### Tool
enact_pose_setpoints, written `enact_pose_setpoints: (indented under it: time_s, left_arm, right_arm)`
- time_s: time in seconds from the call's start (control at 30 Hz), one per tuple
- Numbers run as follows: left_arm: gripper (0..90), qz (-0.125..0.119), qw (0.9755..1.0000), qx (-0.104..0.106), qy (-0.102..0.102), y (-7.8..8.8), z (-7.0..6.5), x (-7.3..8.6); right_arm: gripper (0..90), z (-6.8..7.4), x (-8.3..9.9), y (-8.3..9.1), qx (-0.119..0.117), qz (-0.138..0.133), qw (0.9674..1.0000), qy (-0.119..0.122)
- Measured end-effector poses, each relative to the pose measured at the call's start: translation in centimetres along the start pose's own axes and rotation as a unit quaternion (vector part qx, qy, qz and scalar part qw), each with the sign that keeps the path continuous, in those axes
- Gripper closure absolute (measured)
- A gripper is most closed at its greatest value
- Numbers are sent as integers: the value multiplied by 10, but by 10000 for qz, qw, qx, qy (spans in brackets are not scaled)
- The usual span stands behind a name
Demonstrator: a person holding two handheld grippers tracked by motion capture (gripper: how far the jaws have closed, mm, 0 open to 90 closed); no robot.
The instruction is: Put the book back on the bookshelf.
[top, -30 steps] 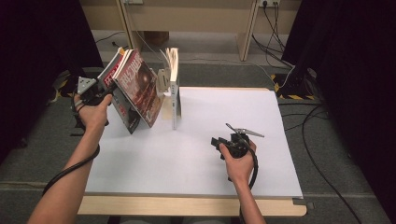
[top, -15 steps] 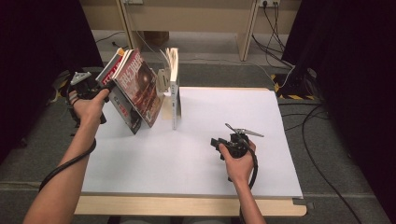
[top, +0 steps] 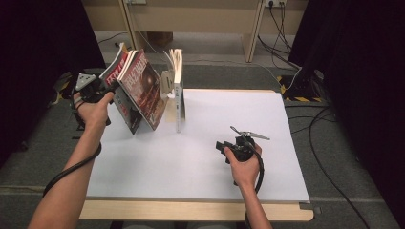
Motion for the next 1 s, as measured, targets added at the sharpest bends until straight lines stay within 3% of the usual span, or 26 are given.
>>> enact_pose_setpoints:
  time_s: [0.1, 0.17, 0.3, 0.37, 0.47, 0.53, 1.0]
  left_arm:
    - [862, -193, 9997, 111, 86, 2, 3, -4]
    - [861, -189, 9998, 84, 59, 1, 4, -3]
    - [859, -77, 9996, -138, -220, -5, 10, 11]
    - [857, -65, 9996, -139, -240, -5, 12, 15]
    - [844, -26, 9993, -129, -345, -4, 11, 15]
    - [835, 22, 9987, -227, -448, -3, 12, 14]
    - [733, 209, 9995, -157, -199, -1, 11, 18]
  right_arm:
    - [617, -1, 1, -1, 19, 23, 10000, 6]
    - [617, -1, 0, -1, 17, 25, 10000, 19]
    - [617, 0, 0, 0, -3, 14, 10000, 11]
    - [617, 0, 0, 1, 13, 4, 10000, 2]
    - [617, -1, 0, 1, 2, 2, 10000, 9]
    - [617, -1, 1, 0, -2, 16, 10000, -10]
    - [616, 0, 0, 2, 11, 2, 10000, -1]
Point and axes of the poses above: each handheld gripper's, and its own axes: y roughly backward along the jaws, x roughly out of its underside, z roughly to its left, the point moved 5 cm from there along -y, roughly forward along the jaws, and after that the axes turned 11 degrees about -x, right-handed, at the moved point
